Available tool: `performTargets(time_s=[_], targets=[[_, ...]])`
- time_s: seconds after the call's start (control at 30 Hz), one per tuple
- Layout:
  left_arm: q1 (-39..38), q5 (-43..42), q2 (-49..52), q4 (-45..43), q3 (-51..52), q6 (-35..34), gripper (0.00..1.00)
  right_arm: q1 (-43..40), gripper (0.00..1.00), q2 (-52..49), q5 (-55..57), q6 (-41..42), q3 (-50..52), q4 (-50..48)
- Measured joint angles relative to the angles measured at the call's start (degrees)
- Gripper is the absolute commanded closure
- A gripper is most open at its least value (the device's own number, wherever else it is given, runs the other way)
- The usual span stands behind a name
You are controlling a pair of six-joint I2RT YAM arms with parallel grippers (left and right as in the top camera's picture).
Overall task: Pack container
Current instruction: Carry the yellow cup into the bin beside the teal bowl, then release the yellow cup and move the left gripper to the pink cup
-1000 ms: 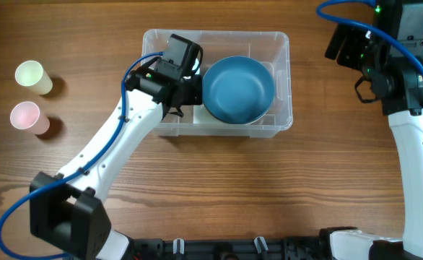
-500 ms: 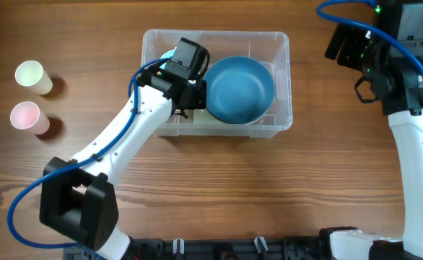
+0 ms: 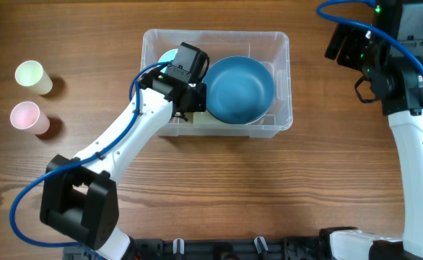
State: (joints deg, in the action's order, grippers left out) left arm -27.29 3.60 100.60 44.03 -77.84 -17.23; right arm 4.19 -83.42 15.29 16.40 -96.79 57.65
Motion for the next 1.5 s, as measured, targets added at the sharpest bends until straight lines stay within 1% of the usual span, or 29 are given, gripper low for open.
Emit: performTargets(time_s=[0.07, 0.1, 0.4, 0.43, 0.5, 0.6, 0.77, 1.0, 1.3, 1.43, 1.5], targets=[[0.0, 0.0, 0.68, 0.0, 0.0, 0.0, 0.87, 0.0, 0.0, 0.0, 0.02, 0.0, 0.0, 0.0], [0.0, 0.0, 1.14, 0.0, 0.0, -0.09, 0.86, 0.0, 0.0, 0.0, 0.0, 0.0, 0.0, 0.0], [0.0, 0.0, 3.3, 0.0, 0.02, -0.02, 0.85, 0.0, 0.0, 0.0, 0.0, 0.0, 0.0, 0.0], [0.0, 0.0, 3.3, 0.0, 0.02, -0.02, 0.81, 0.0, 0.0, 0.0, 0.0, 0.0, 0.0, 0.0], [0.0, 0.0, 3.3, 0.0, 0.02, -0.13, 0.77, 0.0, 0.0, 0.0, 0.02, 0.0, 0.0, 0.0], [0.0, 0.0, 3.3, 0.0, 0.02, 0.04, 0.64, 0.0, 0.0, 0.0, 0.02, 0.0, 0.0, 0.0], [0.0, 0.0, 3.3, -0.11, 0.02, -0.04, 0.62, 0.0, 0.0, 0.0, 0.0, 0.0, 0.0, 0.0], [0.0, 0.0, 3.3, -3.37, 0.02, -0.04, 0.62, 0.0, 0.0, 0.0, 0.02, 0.0, 0.0, 0.0], [0.0, -0.07, 2.38, -3.8, 0.02, -0.04, 0.61, 0.0, 0.0, 0.0, 0.02, 0.0, 0.0, 0.0], [0.0, -3.61, -0.61, -5.95, 0.09, -0.02, 0.63, 0.0, 0.0, 0.0, 0.0, 0.0, 0.0, 0.0], [0.0, -5.05, -2.05, -6.19, 0.09, -0.04, 0.69, 0.0, 0.0, 0.0, 0.0, 0.0, 0.0, 0.0]])
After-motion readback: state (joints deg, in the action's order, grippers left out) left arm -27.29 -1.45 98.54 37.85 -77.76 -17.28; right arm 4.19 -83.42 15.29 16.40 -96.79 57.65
